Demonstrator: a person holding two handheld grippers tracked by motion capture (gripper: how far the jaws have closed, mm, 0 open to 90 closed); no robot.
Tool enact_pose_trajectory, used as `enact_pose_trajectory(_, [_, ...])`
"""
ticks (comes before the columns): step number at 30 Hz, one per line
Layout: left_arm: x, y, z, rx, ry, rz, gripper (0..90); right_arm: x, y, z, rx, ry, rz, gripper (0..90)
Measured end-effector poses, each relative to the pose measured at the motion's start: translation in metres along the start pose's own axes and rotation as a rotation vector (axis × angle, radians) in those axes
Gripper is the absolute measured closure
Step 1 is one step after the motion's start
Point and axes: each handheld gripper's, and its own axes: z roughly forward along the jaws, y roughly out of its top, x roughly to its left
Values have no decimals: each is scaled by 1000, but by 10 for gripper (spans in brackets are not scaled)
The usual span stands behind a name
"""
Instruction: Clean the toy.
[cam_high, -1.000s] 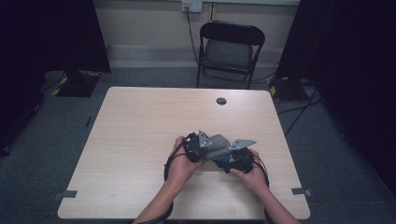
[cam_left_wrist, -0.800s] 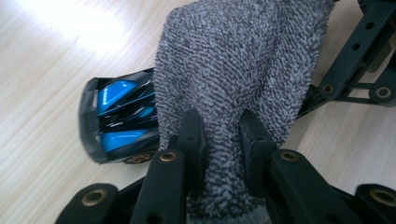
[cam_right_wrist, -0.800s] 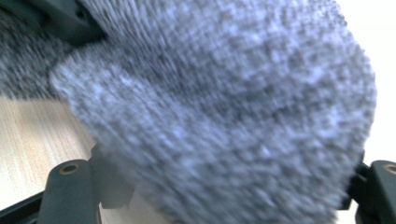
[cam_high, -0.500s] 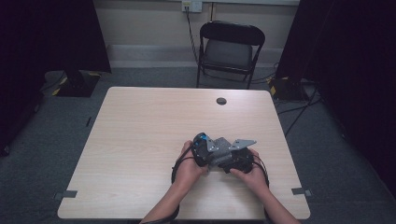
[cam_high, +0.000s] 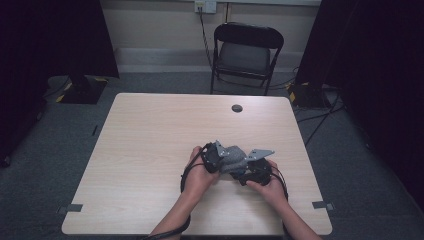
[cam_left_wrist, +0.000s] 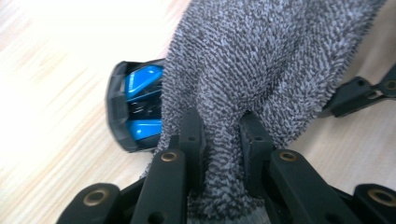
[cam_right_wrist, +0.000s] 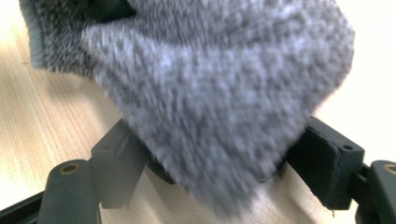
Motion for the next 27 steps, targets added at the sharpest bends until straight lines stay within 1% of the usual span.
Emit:
enact_pose_trajectory(3, [3, 0, 0, 6, 10, -8, 747, 0, 0, 0, 0, 0, 0, 232])
enact_pose_trajectory(6, [7, -1, -1, 19, 28, -3, 748, 0, 0, 0, 0, 0, 0, 232])
enact_pose_trajectory(9, [8, -2, -1, 16, 30, -15, 748, 0, 0, 0, 0, 0, 0, 232])
enact_pose_trajectory(14, [12, -3, -1, 25, 41, -15, 748, 0, 0, 0, 0, 0, 0, 232])
enact_pose_trajectory(17, [14, -4, -1, 23, 49, -24, 748, 0, 0, 0, 0, 0, 0, 232])
enact_pose_trajectory(18, [15, -4, -2, 30, 49, -26, 748, 0, 0, 0, 0, 0, 0, 232])
enact_pose_trajectory(19, [16, -5, -2, 26, 54, -29, 748, 0, 0, 0, 0, 0, 0, 232])
enact_pose_trajectory(21, [18, -5, -2, 34, 65, -29, 749, 0, 0, 0, 0, 0, 0, 232])
enact_pose_trajectory(24, [21, -6, -2, 32, 64, -37, 749, 0, 0, 0, 0, 0, 0, 232])
enact_pose_trajectory(25, [21, -6, -3, 36, 58, -40, 749, 0, 0, 0, 0, 0, 0, 232])
enact_pose_trajectory(27, [24, -5, -3, 38, 64, -42, 749, 0, 0, 0, 0, 0, 0, 232])
